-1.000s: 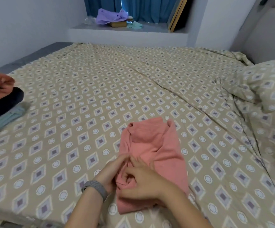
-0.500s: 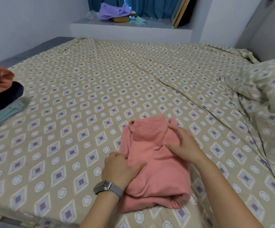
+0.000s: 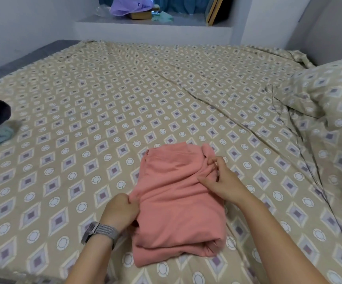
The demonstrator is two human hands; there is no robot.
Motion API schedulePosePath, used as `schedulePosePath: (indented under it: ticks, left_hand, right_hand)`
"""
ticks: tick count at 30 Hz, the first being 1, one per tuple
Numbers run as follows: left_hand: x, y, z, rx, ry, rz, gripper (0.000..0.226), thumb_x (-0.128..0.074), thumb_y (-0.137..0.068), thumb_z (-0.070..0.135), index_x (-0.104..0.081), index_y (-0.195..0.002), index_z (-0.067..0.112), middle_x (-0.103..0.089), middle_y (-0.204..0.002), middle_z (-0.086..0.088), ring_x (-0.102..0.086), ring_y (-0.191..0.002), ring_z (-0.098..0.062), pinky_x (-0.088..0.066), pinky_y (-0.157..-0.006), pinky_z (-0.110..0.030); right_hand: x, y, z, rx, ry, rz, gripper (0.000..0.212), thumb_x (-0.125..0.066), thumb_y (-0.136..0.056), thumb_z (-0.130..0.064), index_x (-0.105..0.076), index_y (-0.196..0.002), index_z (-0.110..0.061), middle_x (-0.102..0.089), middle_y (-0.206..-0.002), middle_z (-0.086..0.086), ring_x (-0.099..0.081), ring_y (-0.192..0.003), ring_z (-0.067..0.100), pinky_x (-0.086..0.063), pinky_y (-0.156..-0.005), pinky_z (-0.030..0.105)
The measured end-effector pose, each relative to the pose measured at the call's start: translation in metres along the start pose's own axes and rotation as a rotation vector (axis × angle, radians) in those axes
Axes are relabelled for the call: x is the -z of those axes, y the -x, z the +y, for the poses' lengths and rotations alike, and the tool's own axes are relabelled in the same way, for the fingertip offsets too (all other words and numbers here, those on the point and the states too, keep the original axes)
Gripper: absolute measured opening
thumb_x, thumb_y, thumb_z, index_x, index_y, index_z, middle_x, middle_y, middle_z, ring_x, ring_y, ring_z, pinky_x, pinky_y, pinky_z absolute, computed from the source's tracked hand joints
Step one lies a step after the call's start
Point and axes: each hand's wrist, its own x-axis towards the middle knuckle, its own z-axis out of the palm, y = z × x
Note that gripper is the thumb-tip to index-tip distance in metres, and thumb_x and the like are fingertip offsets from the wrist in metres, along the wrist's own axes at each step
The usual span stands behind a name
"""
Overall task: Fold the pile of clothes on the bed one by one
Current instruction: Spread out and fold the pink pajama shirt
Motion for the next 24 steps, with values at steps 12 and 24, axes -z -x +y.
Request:
schedulePosePath:
  ticks: [12, 24]
  left_hand:
    - [-0.022, -0.046, 0.069, -0.178, 0.087, 0.088, 0.061, -0.070, -0.080, 0.049, -0.056, -0.129, 0.015, -0.064, -0.121, -0.001, -0.059, -0.111, -0.022, -0.042, -0.089, -0.026]
    - [0.018, -0.089, 0.063, -0.058, 0.515, 0.514, 0.019, -0.065, -0.089, 0.034, -0.059, -0.090, 0.016, -0.061, -0.090, -0.002, -0.055, -0.085, -0.020, -0.043, -0.080, -0.028]
  right_hand:
    - [-0.007, -0.006, 0.016, 0.077, -0.181, -0.045, 0.110, -0.089, -0.065, -0.014, -0.015, -0.142, -0.044, -0.023, -0.149, -0.020, -0.028, -0.137, 0.000, -0.026, -0.106, 0.018]
    - [-0.009, -0.014, 0.019, -0.008, -0.237, -0.123, 0.117, -0.086, -0.069, -0.012, -0.004, -0.148, -0.041, -0.027, -0.148, -0.006, -0.038, -0.135, 0.015, -0.035, -0.101, 0.021]
